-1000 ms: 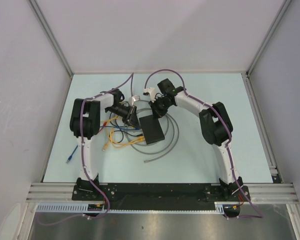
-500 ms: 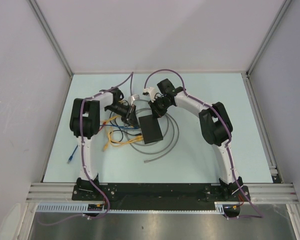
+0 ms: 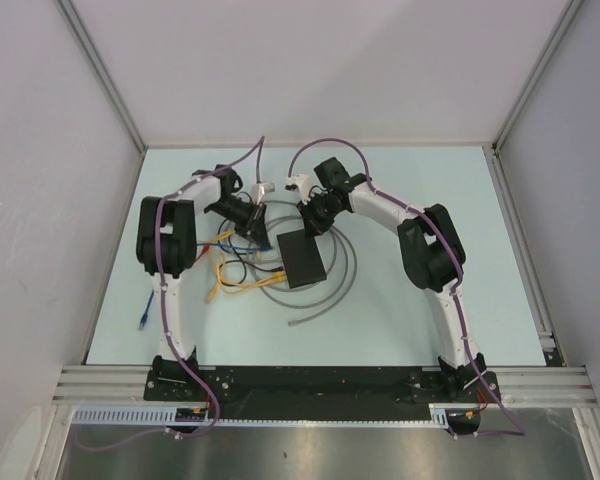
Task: Pull the plug from the switch port
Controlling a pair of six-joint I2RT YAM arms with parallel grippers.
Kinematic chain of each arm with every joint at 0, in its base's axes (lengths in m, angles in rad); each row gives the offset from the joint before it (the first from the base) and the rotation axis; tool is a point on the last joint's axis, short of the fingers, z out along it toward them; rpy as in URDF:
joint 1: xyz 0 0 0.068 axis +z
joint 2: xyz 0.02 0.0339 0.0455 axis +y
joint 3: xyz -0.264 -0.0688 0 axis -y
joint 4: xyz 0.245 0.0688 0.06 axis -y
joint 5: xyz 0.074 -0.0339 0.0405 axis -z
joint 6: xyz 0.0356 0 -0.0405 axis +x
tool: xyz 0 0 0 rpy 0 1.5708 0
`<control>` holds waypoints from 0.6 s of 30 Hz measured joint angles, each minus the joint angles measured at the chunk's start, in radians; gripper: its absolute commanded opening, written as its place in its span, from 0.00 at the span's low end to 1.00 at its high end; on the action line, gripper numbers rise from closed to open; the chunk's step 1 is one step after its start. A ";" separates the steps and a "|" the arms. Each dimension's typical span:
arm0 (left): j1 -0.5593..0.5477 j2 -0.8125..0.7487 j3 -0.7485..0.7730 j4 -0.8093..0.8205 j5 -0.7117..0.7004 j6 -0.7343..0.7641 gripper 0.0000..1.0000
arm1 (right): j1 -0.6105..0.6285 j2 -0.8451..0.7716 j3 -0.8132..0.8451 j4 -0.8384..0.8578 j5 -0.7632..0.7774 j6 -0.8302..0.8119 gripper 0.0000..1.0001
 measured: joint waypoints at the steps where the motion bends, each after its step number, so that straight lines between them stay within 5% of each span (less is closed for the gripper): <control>1: 0.002 0.007 0.035 -0.014 -0.013 0.009 0.10 | 0.000 0.000 0.000 0.000 0.000 0.000 0.00; 14: 0.043 0.019 0.449 -0.140 -0.200 0.097 0.13 | 0.000 0.000 0.000 0.000 -0.001 0.000 0.00; 18: 0.065 0.019 0.528 -0.096 -0.386 0.096 0.44 | -0.001 0.001 0.001 0.000 -0.001 0.000 0.00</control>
